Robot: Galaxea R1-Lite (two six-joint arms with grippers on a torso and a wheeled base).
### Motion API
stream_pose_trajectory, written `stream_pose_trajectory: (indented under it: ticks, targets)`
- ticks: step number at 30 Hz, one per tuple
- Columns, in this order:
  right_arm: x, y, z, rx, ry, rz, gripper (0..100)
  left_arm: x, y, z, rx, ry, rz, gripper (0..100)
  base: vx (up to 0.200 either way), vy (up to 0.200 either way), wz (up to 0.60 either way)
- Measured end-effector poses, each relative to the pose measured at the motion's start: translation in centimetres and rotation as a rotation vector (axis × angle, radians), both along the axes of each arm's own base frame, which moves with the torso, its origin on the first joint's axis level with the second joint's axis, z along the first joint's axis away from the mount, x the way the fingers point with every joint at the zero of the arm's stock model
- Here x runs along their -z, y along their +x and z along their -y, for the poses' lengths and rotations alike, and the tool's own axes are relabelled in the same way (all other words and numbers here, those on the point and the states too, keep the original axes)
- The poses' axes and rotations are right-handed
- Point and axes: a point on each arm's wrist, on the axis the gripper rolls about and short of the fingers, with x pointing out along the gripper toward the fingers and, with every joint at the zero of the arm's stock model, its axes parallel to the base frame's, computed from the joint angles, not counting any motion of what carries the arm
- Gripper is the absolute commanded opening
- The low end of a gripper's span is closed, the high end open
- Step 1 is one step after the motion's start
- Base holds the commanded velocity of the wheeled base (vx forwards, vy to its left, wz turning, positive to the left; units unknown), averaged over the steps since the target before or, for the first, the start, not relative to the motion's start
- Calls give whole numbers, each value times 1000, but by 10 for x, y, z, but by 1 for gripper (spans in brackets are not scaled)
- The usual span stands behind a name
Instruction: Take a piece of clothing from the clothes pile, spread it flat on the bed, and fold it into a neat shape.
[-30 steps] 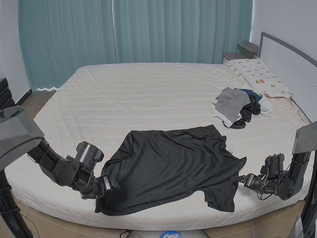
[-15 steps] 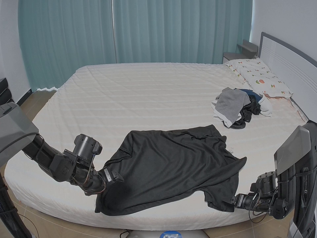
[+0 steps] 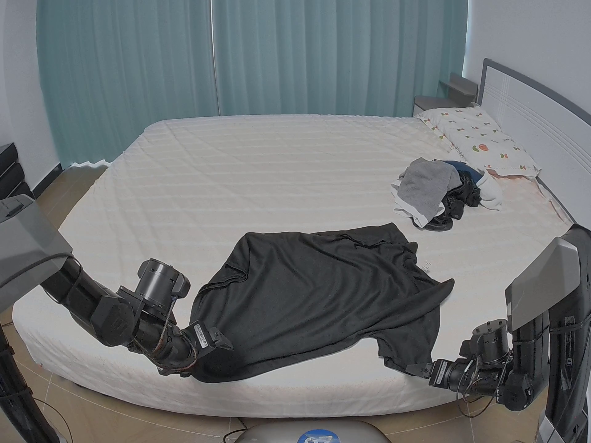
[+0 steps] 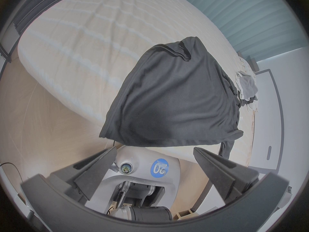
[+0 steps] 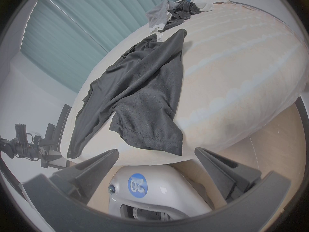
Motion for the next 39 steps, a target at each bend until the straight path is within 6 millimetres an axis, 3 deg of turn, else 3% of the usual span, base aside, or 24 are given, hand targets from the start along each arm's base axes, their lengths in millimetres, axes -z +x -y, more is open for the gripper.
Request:
stream_pose_trajectory:
  ticks: [11,12,19,31,39]
  targets:
    - [10,23,-6,48,-20,67,100,0,1,-1,-3,-1,2,100,0,0,0]
    - [10,24,-6,48,-19,71,0,0,1,-1,-4,0,2,100,0,0,0]
    - [12,25,-7,61,-36,75,0,0,2,-3,-8,-1,4,100,0,0,0]
    - [1,1,19,101,-81,-3,0,2,0,-3,2,5,-6,100,0,0,0]
    - [-1,-15,28,60,-158,-144,0,6,-3,-2,11,17,-23,100,0,0,0]
